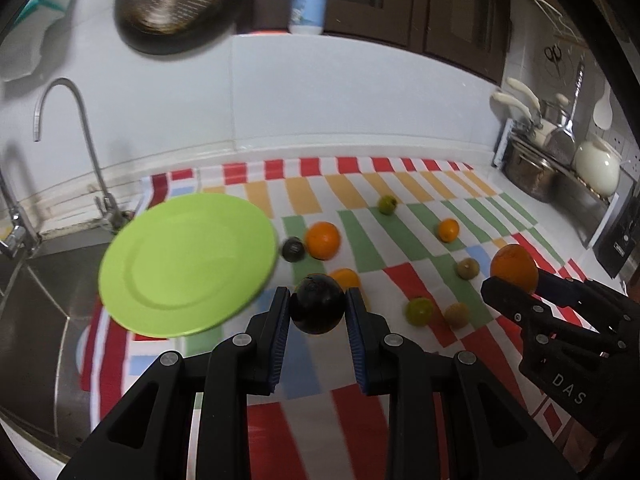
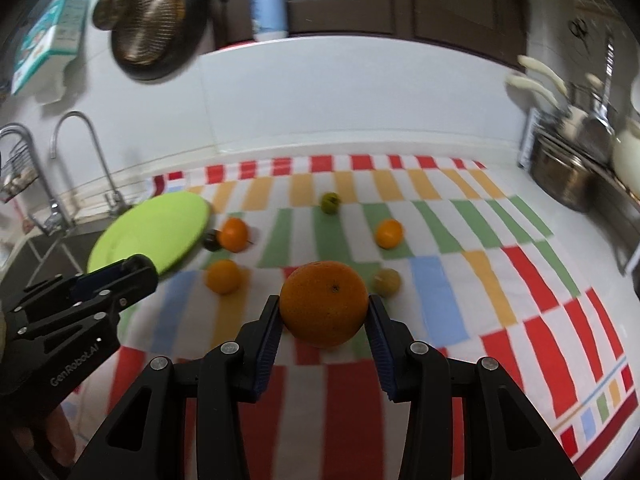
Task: Organize fruits
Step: 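Carry the plum onto the green plate and open the left gripper while the right gripper places the orange there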
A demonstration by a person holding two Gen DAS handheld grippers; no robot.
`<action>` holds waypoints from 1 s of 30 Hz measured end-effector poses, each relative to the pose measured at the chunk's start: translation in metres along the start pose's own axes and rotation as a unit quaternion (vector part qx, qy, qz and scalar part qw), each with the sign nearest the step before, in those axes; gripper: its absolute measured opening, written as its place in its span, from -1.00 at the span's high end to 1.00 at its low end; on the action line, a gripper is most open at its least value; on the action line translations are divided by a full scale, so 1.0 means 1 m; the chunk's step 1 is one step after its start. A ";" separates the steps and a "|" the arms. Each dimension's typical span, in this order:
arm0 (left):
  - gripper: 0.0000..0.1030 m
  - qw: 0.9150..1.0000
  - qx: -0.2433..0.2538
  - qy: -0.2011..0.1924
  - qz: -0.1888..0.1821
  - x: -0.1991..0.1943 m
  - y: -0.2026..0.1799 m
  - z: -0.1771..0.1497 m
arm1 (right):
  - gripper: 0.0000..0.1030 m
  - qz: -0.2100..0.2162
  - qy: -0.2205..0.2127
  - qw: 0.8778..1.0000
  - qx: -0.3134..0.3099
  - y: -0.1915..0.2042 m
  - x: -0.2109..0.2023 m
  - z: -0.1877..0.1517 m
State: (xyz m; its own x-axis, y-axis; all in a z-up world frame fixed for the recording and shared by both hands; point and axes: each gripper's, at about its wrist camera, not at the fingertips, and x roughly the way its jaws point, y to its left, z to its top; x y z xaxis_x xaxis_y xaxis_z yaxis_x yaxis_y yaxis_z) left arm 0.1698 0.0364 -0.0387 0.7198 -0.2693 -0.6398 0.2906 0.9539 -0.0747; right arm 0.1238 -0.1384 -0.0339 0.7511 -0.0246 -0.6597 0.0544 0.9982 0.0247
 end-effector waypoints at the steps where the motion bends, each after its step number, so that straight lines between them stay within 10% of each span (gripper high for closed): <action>1: 0.46 1.000 -0.002 -0.003 0.003 -0.003 0.005 0.001 | 0.17 0.005 -0.003 1.000 -0.007 0.007 -0.001 0.002; 30: 0.46 0.999 0.014 0.002 0.036 0.021 0.132 0.005 | 0.17 0.125 0.025 0.986 -0.107 0.149 0.084 0.044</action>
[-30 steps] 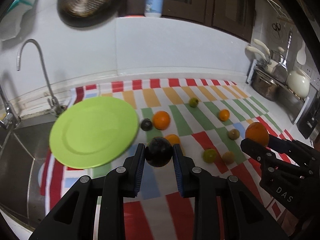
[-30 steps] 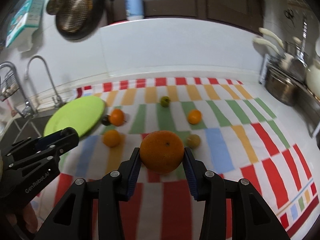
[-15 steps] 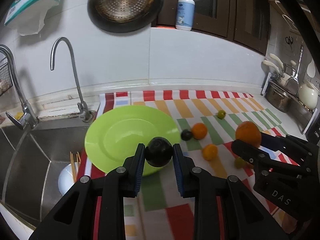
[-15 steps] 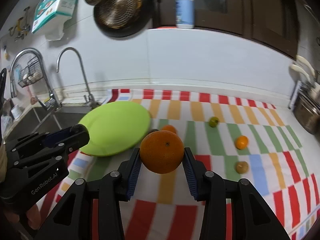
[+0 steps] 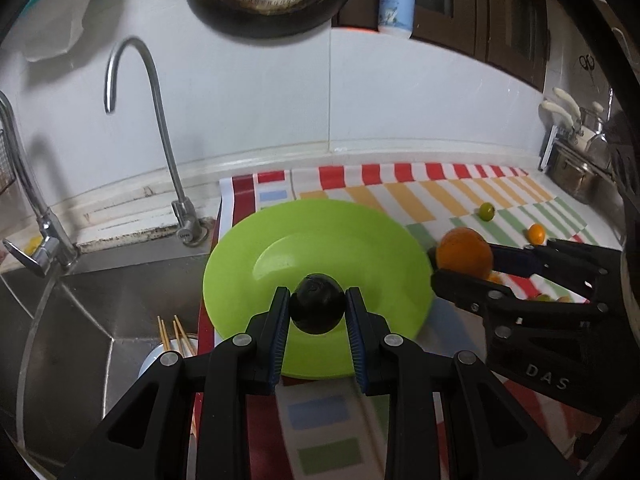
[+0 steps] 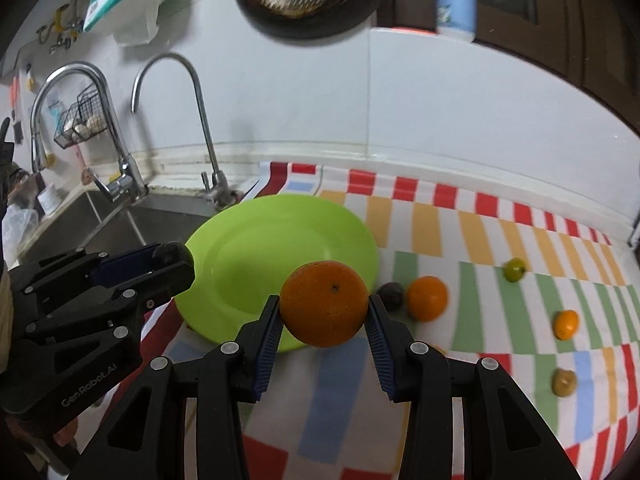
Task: Organize fruits
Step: 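Carry the plum onto the green plate and open the left gripper while the right gripper places the orange there, then lift both open grippers off the plate toward the remaining fruits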
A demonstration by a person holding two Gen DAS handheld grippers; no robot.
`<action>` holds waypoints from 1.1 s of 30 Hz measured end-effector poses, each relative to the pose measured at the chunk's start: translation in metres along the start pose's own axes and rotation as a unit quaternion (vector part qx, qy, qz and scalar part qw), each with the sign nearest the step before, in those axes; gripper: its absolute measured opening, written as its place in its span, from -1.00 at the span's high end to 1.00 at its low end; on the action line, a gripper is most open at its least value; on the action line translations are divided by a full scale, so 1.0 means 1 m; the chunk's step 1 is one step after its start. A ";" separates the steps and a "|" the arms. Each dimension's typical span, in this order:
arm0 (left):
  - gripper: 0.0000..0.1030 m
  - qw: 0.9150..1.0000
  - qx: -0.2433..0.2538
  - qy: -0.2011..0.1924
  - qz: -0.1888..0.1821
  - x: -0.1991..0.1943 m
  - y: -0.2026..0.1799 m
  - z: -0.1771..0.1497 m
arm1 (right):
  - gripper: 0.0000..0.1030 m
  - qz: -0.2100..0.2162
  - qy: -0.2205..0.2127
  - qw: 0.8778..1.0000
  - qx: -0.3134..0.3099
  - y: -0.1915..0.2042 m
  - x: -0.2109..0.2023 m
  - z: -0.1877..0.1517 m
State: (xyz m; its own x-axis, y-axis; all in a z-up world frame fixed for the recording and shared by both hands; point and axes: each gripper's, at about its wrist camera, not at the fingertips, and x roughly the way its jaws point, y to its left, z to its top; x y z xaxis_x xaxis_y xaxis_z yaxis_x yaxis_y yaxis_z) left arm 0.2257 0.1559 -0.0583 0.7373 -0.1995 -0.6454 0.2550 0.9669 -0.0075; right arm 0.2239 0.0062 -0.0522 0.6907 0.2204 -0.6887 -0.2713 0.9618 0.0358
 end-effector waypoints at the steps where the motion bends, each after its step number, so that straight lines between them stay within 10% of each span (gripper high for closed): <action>1: 0.46 1.000 0.001 0.006 -0.001 0.005 0.002 0.000 | 0.17 0.001 0.005 1.000 0.000 0.002 0.007 0.001; 13: 0.46 0.999 -0.005 0.029 -0.025 0.039 0.025 -0.006 | 0.17 0.020 0.045 0.999 0.009 0.010 0.067 0.003; 17: 0.01 1.000 -0.003 0.022 -0.013 0.035 0.027 -0.006 | 0.16 0.024 0.043 0.999 0.019 0.008 0.069 0.003; 33: -0.13 1.000 -0.002 -0.008 -0.022 -0.023 0.008 0.005 | -0.01 -0.047 -0.027 0.997 0.056 -0.008 -0.013 -0.001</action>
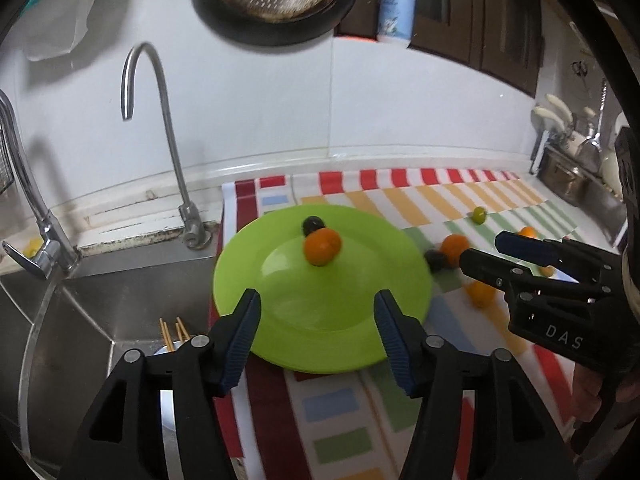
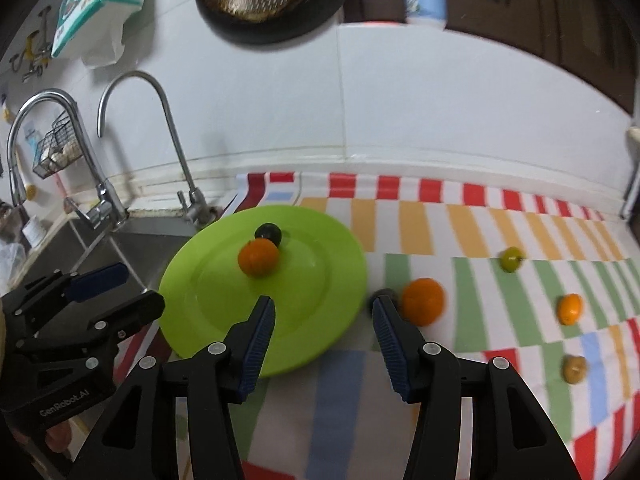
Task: Organize fruits
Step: 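Lift both open grippers off the plate toward the remaining fruits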
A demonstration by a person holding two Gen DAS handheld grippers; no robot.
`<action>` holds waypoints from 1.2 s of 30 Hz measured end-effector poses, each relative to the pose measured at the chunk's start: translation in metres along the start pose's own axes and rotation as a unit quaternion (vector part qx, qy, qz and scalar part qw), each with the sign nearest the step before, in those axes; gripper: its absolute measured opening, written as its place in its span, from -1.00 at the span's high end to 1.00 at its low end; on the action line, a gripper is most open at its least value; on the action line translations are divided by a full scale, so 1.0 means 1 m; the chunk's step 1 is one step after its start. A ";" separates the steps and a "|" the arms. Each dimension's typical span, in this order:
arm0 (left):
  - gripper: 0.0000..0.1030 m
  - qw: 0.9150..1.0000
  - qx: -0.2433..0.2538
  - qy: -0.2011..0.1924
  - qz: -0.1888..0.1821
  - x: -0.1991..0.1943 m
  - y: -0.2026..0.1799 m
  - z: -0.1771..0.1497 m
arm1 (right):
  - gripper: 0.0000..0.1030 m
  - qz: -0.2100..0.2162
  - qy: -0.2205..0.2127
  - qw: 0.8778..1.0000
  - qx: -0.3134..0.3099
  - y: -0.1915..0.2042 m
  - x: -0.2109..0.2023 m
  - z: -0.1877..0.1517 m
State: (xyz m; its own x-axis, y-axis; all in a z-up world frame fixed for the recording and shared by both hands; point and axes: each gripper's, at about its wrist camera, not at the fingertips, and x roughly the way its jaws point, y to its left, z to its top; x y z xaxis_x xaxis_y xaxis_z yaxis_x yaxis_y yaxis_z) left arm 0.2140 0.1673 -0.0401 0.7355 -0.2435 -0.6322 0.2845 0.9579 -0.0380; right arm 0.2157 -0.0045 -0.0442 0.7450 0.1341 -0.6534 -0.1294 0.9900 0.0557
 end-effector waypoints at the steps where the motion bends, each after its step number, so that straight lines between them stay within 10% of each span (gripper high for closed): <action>1: -0.14 1.000 -0.001 -0.004 -0.004 -0.004 -0.003 0.001 | -0.02 -0.007 -0.003 1.000 0.000 -0.001 -0.006 -0.001; 21: -0.54 0.997 0.028 -0.041 -0.055 -0.049 -0.078 0.004 | -0.30 -0.101 -0.048 0.993 0.036 -0.049 -0.102 -0.037; 36: -0.55 0.997 0.020 -0.063 -0.041 -0.047 -0.153 0.000 | -0.30 -0.088 -0.038 0.995 0.013 -0.123 -0.121 -0.052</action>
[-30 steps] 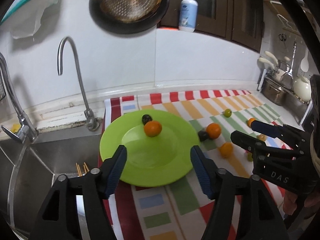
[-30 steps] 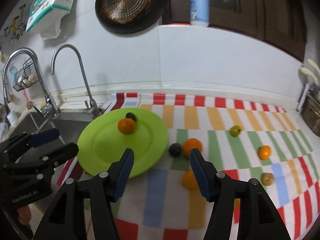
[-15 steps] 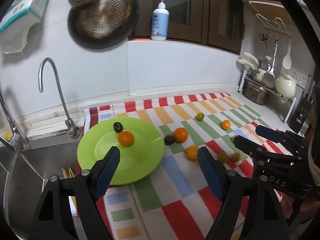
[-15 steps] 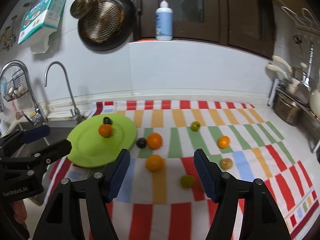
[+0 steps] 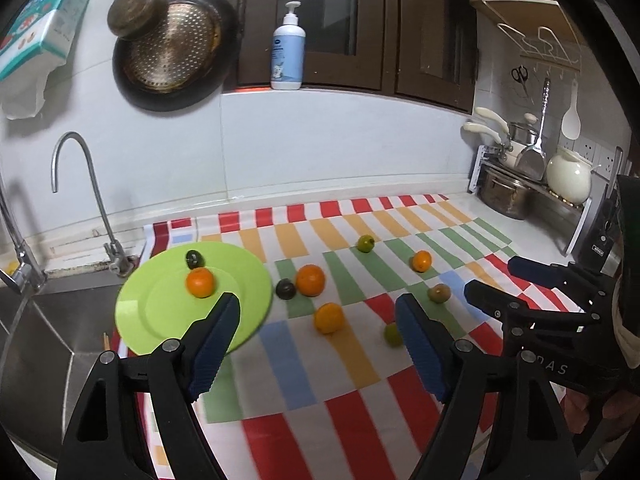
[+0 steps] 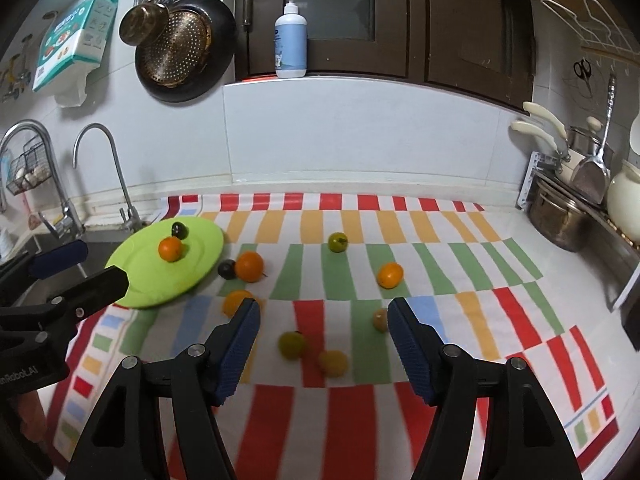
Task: Organize fruits
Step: 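Lift both open grippers off the plate toward the remaining fruits, then grasp the green lime with the left gripper while the right gripper grasps the brown kiwi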
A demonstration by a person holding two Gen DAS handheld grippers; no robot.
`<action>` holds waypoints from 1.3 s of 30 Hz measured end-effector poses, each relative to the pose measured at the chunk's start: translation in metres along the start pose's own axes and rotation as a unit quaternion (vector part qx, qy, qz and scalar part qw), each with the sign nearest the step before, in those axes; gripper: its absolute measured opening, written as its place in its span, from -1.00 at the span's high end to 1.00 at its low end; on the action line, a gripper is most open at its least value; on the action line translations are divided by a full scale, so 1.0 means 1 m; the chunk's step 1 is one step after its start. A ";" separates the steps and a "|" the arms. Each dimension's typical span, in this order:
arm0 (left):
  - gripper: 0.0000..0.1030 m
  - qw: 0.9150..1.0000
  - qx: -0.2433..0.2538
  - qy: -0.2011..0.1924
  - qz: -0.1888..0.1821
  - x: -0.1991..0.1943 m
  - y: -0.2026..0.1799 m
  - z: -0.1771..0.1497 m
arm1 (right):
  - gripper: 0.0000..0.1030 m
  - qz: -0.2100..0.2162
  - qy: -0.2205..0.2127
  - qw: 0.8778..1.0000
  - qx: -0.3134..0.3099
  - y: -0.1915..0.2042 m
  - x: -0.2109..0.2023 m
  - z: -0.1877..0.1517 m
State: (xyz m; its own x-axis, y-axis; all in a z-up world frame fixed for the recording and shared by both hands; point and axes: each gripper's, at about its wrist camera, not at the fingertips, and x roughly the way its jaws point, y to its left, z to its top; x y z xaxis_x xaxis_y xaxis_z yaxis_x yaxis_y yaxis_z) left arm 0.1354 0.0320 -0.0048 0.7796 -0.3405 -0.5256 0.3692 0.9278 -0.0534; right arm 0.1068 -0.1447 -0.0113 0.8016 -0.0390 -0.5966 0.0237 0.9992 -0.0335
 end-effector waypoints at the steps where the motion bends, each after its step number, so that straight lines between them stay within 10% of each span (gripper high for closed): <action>1: -0.55 1.000 0.003 -0.002 -0.001 0.001 -0.004 0.000 | -0.30 0.003 0.002 1.000 -0.004 -0.004 0.001 0.000; 23: -0.22 0.974 0.198 0.038 -0.105 0.073 -0.043 -0.020 | -0.22 0.025 0.062 0.992 -0.108 -0.014 0.051 -0.026; 39: 0.10 0.948 0.235 0.097 -0.191 0.123 -0.050 -0.037 | 0.11 0.072 0.114 0.978 -0.158 -0.008 0.091 -0.043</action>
State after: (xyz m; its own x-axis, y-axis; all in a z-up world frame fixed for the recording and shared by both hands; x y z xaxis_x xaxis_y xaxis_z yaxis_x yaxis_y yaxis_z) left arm 0.1943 -0.0508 -0.0980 0.4523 -0.5614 -0.6930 0.8261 0.5565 0.0885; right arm 0.1538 -0.1563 -0.1000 0.6281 0.0639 -0.7755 -0.2940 0.9422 -0.1606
